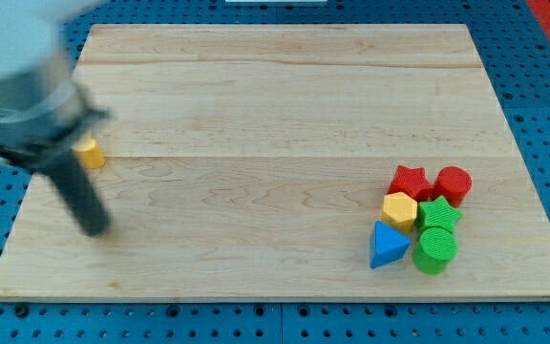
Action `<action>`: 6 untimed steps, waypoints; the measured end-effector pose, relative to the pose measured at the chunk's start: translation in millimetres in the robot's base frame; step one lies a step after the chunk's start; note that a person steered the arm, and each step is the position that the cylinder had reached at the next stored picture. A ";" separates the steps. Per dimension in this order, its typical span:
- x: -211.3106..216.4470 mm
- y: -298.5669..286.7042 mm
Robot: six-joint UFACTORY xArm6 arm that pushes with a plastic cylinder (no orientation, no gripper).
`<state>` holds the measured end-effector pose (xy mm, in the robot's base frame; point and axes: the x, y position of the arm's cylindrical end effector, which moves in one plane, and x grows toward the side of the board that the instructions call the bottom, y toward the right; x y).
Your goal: Move the blue cube and yellow heart to the bottom side of the board
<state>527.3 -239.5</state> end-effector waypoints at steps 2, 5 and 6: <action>-51.4 -65.3; -99.2 5.4; -50.4 61.4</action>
